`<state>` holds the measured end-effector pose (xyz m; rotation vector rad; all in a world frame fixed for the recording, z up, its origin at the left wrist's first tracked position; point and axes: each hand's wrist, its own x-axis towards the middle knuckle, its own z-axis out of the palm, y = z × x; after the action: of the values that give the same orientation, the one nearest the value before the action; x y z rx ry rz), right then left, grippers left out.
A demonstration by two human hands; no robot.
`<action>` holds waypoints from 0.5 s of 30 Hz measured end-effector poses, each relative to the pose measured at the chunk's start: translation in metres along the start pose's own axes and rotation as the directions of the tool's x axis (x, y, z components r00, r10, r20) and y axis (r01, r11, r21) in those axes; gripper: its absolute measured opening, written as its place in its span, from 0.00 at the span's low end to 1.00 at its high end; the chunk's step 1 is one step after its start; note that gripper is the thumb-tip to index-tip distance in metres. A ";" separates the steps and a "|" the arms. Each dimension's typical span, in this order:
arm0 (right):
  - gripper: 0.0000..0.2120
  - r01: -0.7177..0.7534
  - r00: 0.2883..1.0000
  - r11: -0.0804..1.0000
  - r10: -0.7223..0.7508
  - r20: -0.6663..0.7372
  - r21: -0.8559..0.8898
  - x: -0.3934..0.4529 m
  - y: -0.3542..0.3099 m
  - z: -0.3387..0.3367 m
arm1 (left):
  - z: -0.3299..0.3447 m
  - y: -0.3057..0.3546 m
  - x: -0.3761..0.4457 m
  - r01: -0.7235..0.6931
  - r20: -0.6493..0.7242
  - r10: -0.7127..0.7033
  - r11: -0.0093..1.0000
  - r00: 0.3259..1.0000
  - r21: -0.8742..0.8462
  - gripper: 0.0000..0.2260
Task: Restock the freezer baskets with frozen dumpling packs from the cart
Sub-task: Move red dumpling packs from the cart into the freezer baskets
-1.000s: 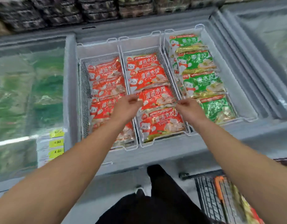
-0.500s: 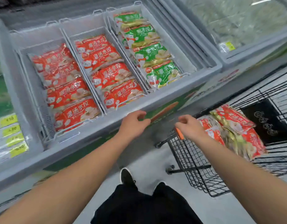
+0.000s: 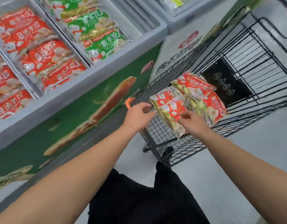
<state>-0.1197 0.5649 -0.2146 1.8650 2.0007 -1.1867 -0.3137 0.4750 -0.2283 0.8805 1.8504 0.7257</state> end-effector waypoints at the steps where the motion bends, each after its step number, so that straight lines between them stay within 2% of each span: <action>1: 0.19 0.004 1.000 1.000 -0.004 0.024 0.010 0.007 0.015 -0.008 | 0.017 0.006 0.004 0.016 -0.007 -0.016 1.000 1.000 0.002 0.18; 6: 0.22 0.053 0.987 0.999 -0.053 0.150 0.004 0.055 0.064 -0.050 | 0.079 0.033 0.024 0.149 -0.086 -0.152 0.988 0.985 -0.042 0.18; 15: 0.22 -0.049 0.972 0.995 0.028 0.235 0.084 0.123 0.121 -0.062 | 0.135 0.045 0.075 0.303 -0.116 -0.293 0.950 0.949 0.074 0.18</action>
<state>-0.0127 0.6882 -0.2990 1.7020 1.8055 -1.4320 -0.2020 0.5767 -0.2831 0.6080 2.0660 0.5080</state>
